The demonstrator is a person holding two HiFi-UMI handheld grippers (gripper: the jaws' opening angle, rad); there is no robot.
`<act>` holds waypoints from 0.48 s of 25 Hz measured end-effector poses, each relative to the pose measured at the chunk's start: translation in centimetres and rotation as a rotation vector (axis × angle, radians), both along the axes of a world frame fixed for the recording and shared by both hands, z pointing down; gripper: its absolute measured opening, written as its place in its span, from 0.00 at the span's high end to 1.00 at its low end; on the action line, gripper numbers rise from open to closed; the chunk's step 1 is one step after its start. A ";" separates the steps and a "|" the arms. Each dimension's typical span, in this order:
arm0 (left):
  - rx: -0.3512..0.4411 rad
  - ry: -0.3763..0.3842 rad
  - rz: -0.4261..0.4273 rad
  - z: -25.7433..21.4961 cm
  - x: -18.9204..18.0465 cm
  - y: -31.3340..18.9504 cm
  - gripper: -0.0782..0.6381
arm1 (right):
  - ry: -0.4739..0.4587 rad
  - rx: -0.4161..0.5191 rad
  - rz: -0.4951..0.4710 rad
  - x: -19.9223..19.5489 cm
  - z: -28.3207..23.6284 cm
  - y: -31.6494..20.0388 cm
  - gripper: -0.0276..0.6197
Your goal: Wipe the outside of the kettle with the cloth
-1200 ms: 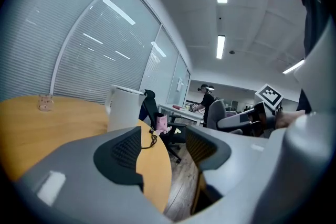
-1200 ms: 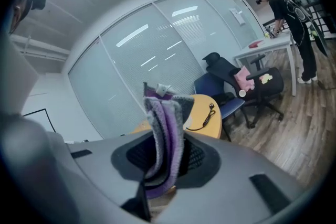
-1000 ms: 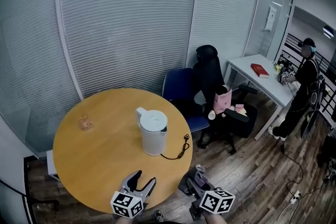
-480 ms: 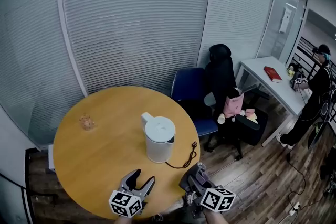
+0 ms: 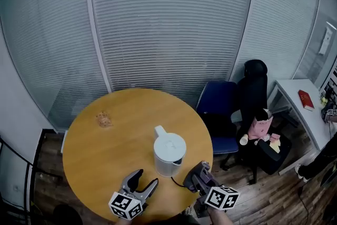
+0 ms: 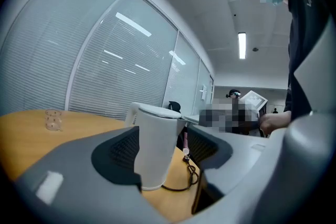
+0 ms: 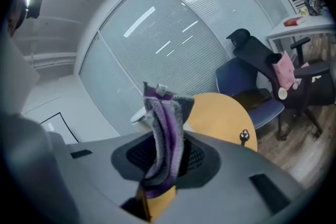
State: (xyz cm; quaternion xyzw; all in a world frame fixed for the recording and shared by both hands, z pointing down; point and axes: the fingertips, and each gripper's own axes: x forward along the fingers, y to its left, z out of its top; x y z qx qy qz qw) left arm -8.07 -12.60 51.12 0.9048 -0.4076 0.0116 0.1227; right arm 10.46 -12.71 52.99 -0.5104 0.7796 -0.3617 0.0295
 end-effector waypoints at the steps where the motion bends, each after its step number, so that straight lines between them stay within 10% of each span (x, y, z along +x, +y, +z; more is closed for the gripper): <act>1: 0.005 0.005 -0.017 -0.4 0.2 -0.5 0.51 | -0.001 0.002 -0.021 0.2 -0.1 -0.8 0.81; 12: 0.090 0.011 -0.158 -3.4 1.7 -6.2 0.51 | -0.081 0.076 -0.200 -0.6 -2.9 -7.7 0.81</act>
